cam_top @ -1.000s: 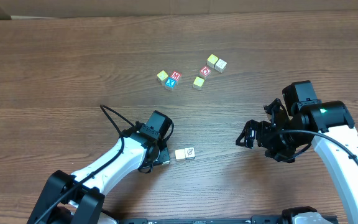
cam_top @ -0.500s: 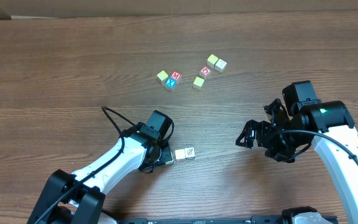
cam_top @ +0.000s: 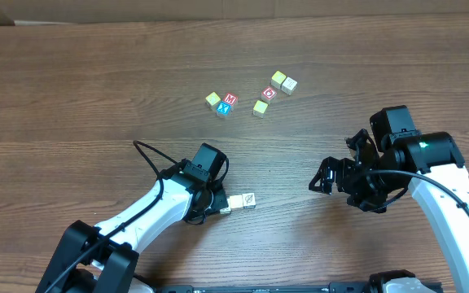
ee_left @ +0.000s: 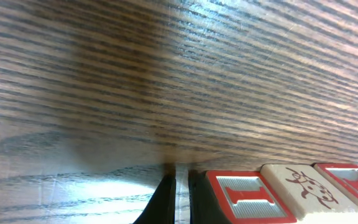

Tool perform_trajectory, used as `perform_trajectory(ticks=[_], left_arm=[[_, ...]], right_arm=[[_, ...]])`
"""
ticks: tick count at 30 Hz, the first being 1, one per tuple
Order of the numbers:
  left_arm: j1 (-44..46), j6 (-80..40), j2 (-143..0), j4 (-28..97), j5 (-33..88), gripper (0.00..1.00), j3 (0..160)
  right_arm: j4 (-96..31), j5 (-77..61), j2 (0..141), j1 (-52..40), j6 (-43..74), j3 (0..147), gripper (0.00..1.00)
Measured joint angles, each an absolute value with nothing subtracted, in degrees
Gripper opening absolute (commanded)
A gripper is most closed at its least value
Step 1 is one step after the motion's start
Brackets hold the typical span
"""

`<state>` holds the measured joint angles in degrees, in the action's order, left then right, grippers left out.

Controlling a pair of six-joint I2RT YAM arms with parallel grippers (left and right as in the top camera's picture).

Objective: Flip 5 blocks

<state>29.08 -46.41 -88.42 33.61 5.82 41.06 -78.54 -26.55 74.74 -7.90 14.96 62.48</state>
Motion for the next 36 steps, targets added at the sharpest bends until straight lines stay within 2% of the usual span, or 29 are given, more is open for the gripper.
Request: perform_trajectory(ticks=[11,22,36], left_arm=[[29.1,-49.6,-88.5,33.9,5.8,0.04,41.1],[29.2,-52.1,-88.8,44.7,11.0,0.04,41.3],[30.4,-57.1,-89.3,39.5,18.3,0.04,40.5]], right_arm=[[-79.1,-26.5,74.7,-7.9,15.0,62.5,1.00],[-79.4,-26.5,74.8,-7.9,14.9,62.5,1.00],[-79.6,-26.5,74.7,-7.9,13.6,62.5,1.00]])
